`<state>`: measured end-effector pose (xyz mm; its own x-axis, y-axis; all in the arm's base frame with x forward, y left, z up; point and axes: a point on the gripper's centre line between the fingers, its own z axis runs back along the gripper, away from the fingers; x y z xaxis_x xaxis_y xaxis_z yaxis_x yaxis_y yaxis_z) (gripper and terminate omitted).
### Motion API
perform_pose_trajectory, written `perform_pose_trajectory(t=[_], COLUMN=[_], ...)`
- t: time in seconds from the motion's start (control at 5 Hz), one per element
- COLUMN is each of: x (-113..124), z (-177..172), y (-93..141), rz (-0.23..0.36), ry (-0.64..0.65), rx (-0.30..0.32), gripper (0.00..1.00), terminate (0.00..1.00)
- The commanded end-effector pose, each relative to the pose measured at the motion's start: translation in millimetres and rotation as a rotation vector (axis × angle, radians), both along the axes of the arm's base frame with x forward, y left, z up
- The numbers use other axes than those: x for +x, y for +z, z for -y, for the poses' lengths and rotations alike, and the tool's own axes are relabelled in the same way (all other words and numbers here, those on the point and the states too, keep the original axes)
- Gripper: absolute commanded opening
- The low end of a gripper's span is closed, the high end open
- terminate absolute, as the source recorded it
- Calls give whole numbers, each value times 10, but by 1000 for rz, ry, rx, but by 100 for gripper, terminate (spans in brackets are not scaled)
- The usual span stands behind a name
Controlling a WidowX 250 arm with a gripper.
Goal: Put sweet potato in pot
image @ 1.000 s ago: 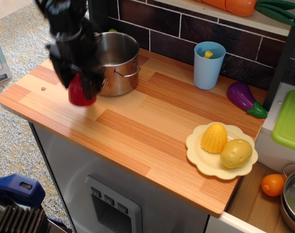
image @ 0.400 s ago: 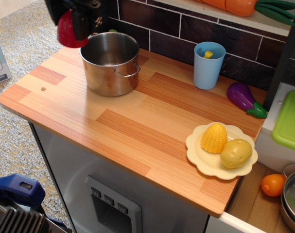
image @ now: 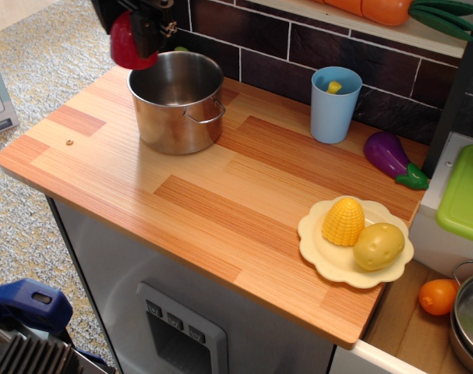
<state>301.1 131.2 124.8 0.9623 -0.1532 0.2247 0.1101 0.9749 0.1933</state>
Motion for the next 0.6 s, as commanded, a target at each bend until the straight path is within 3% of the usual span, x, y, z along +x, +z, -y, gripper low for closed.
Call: perform_pose_trajectory(t=[0.0, 0.2, 0.4], x=[104, 104, 104], z=[-18, -18, -18], y=[94, 94, 94], rz=[39, 39, 39], ry=[-15, -15, -15], rx=[0, 0, 0], gripper=[100, 100, 100], terminate=[0, 0, 100])
